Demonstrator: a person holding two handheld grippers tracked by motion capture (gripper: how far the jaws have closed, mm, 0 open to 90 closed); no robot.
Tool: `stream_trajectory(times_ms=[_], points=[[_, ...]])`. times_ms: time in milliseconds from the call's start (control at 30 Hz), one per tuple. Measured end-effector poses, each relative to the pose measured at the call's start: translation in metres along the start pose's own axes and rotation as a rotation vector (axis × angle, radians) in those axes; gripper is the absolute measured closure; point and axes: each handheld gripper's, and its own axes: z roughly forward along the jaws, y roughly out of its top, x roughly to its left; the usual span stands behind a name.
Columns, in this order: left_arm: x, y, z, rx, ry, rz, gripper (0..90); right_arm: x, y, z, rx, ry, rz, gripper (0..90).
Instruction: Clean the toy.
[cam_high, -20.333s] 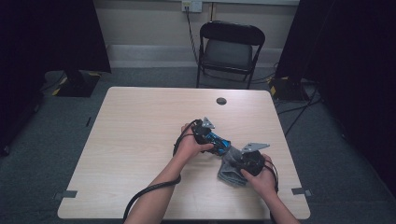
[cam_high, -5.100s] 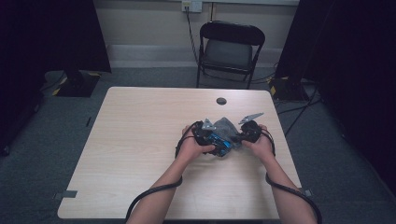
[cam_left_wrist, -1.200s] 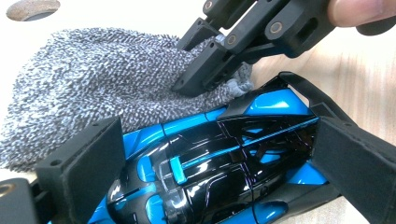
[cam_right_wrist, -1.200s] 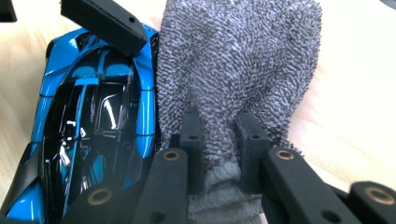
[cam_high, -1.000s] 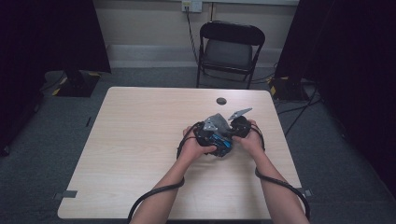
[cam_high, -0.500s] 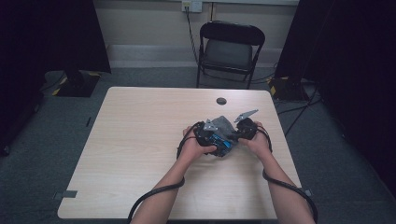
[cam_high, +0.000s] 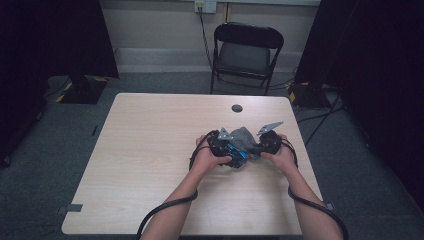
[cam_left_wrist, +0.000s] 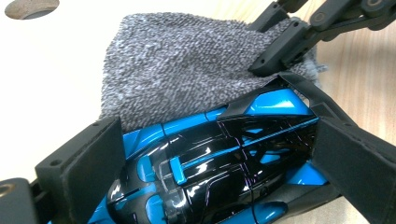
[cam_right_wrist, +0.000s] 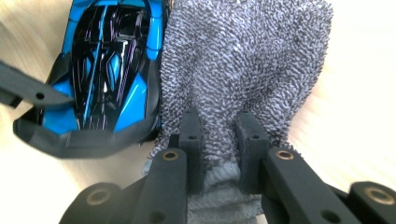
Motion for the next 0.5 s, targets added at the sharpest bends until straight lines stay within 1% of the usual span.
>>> stream_trajectory(times_ms=[300, 500], points=[[0.0, 0.0, 0.0, 0.0, 0.0, 0.001, 2.6, 0.0, -0.011, -0.01, 0.011, -0.002, -0.009, 75.9], [0.0, -0.001, 0.0, -0.003, -0.001, 0.001, 2.6, 0.002, -0.018, -0.017, 0.012, -0.005, -0.015, 75.7]])
